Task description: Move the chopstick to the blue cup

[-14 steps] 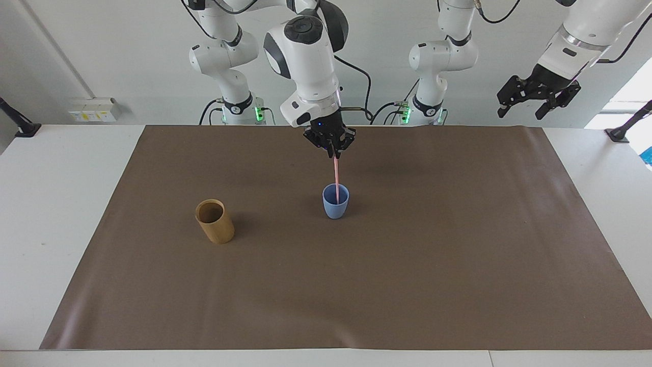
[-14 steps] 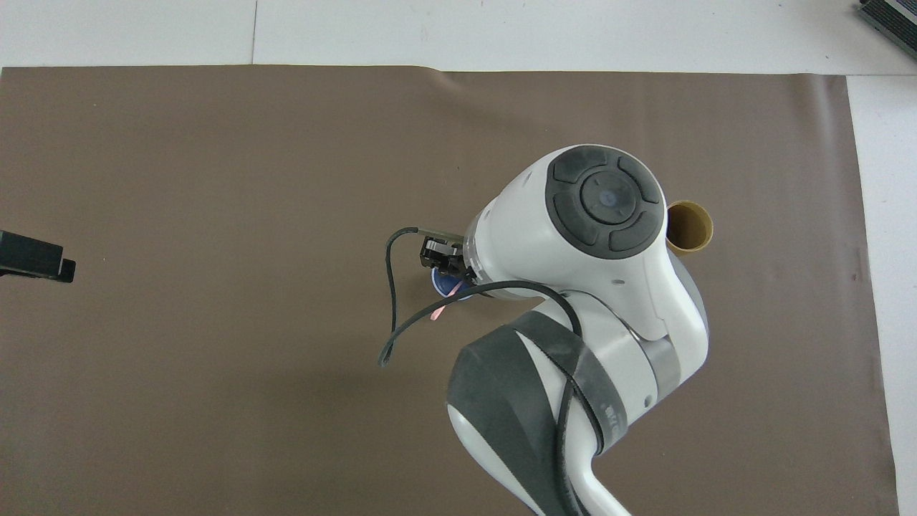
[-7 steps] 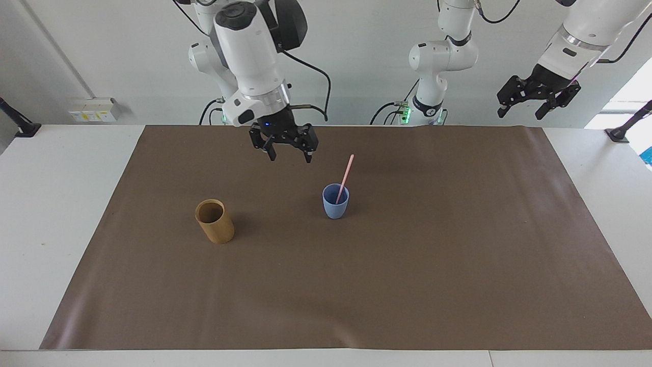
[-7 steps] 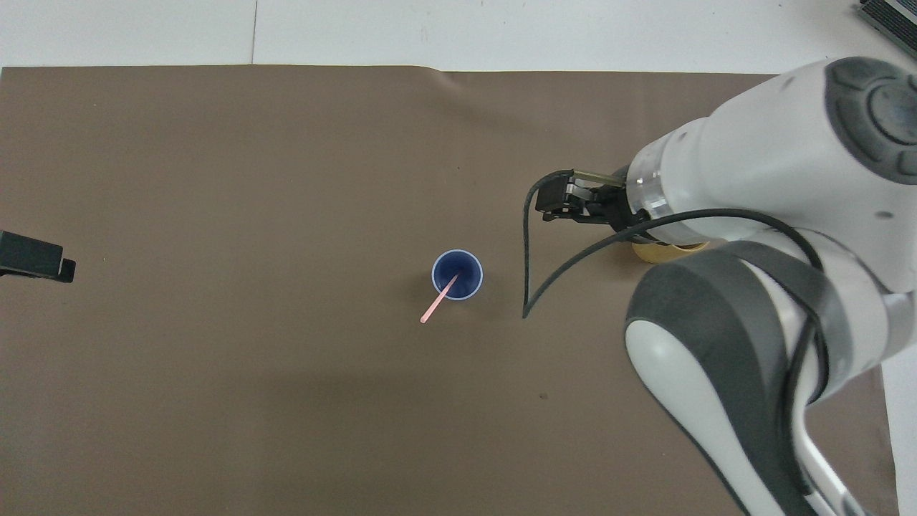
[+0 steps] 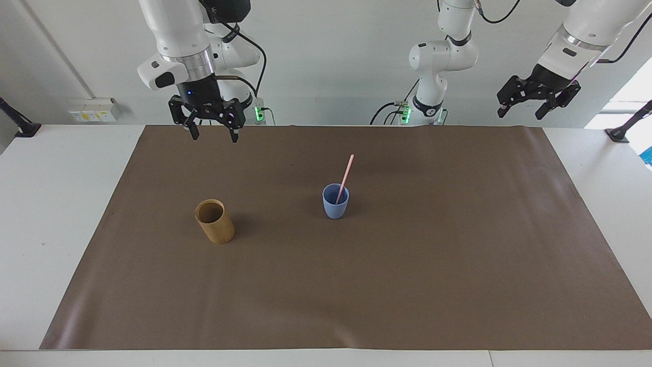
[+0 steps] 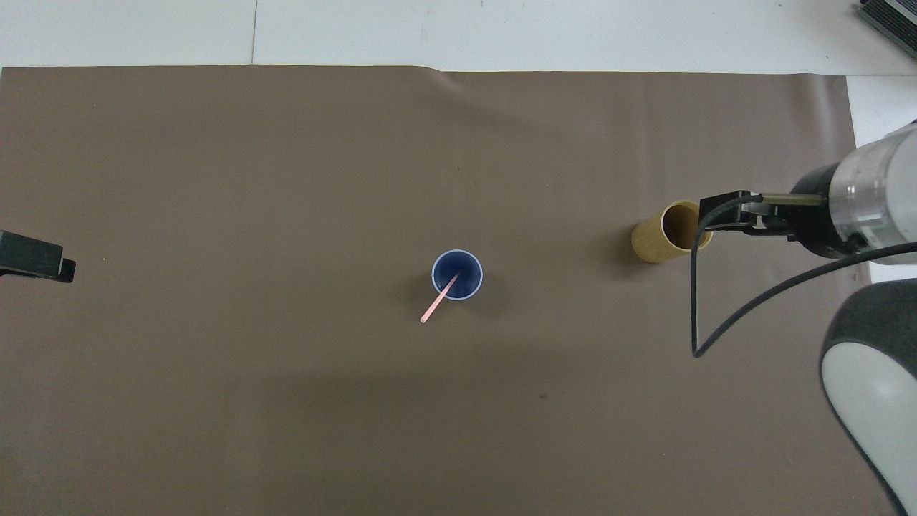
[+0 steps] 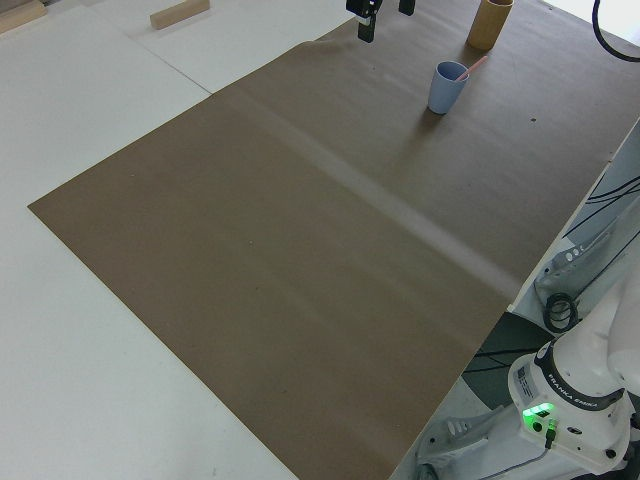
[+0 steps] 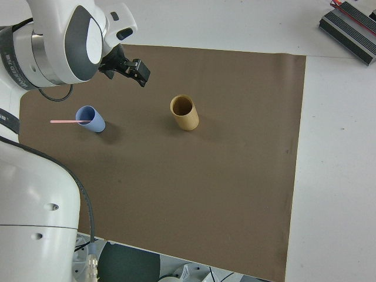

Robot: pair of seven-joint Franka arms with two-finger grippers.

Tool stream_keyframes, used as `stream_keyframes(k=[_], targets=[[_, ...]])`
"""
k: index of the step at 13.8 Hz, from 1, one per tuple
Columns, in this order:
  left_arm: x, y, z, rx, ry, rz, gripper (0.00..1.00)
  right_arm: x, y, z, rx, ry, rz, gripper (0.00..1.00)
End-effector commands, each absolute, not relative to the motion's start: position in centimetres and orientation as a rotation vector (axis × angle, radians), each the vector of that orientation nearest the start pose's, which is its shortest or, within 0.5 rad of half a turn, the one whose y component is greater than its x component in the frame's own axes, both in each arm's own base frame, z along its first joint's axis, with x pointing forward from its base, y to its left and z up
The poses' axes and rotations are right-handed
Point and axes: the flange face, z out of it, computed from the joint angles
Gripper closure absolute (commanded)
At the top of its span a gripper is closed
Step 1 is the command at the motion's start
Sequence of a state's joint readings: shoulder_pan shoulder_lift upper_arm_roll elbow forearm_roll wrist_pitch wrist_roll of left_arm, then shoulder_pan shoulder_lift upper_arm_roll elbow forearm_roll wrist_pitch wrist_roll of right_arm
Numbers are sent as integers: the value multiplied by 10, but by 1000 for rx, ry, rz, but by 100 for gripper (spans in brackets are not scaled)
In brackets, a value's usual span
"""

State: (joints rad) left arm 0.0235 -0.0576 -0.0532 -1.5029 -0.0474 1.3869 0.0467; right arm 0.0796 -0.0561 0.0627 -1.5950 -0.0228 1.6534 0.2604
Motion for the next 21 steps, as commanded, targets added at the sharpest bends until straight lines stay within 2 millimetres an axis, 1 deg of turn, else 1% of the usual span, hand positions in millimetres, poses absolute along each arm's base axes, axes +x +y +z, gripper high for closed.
stream_keyframes(k=[1,2,3,5,6,7,8,10,11,13,18,21], targets=[[512,-19,677,-3191,122,85,0,536,43,667,-3162,140,-150,0],[512,-19,677,-3191,122,85,0,535,35,663,-3158,147,-104,0],[512,-19,677,-3191,122,85,0,535,32,662,-3161,157,-88,0],[512,-19,677,-3188,124,85,0,532,31,666,-3154,164,-57,0],[514,-16,677,-3178,128,72,0,533,30,662,-3160,163,-17,0],[519,-13,674,-3173,126,74,0,538,31,664,-3136,168,-14,0],[521,-11,680,-3174,121,43,0,539,30,664,-3134,170,-7,0],[521,-8,681,-3166,116,31,0,535,35,666,-3131,160,-8,0],[522,-8,677,-3163,120,40,0,534,36,667,-3125,159,-14,0],[517,-9,667,-3167,130,84,0,535,38,666,-3117,160,-13,0],[517,-6,669,-3167,111,84,0,535,35,666,-3116,167,-11,0],[517,-8,669,-3167,116,84,0,535,35,666,-3116,167,-11,0]])
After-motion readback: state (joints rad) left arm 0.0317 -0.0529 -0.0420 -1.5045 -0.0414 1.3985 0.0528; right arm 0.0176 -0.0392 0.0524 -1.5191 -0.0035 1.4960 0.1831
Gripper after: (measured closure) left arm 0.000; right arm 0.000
